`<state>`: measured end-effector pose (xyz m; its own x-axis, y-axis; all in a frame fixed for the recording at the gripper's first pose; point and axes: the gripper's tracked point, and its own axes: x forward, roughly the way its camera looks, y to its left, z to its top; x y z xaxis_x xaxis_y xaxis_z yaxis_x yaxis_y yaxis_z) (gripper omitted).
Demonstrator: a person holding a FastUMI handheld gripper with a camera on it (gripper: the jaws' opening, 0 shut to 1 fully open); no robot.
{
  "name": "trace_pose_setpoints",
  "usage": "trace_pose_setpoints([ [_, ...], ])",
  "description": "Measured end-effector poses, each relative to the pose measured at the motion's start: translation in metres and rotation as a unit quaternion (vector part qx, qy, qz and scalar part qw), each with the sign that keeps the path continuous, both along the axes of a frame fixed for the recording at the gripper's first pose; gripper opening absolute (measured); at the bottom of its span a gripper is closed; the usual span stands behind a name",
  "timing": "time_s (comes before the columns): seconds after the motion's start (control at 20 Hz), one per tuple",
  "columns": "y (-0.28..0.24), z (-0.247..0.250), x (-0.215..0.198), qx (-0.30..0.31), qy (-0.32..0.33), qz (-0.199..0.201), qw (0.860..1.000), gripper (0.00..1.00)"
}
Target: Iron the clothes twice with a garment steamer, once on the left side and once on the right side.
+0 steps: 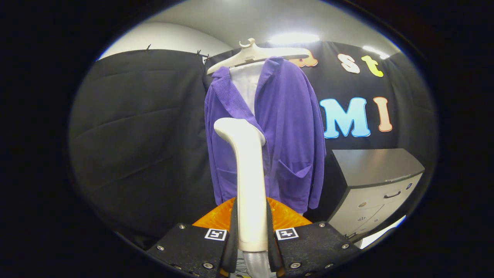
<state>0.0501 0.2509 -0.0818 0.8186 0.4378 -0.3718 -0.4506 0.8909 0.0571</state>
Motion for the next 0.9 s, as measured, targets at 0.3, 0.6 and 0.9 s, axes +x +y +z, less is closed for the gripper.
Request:
trace_pose_setpoints([
  [0.3, 0.047, 0.059, 0.026, 0.027, -0.068, 0.007, 0.997, 0.31],
  [0.6, 0.072, 0.088, 0.064, -0.002, -0.154, -0.012, 0.988, 0.32],
  [0.9, 0.090, 0.063, 0.075, -0.056, -0.185, -0.003, 0.981, 0.31],
])
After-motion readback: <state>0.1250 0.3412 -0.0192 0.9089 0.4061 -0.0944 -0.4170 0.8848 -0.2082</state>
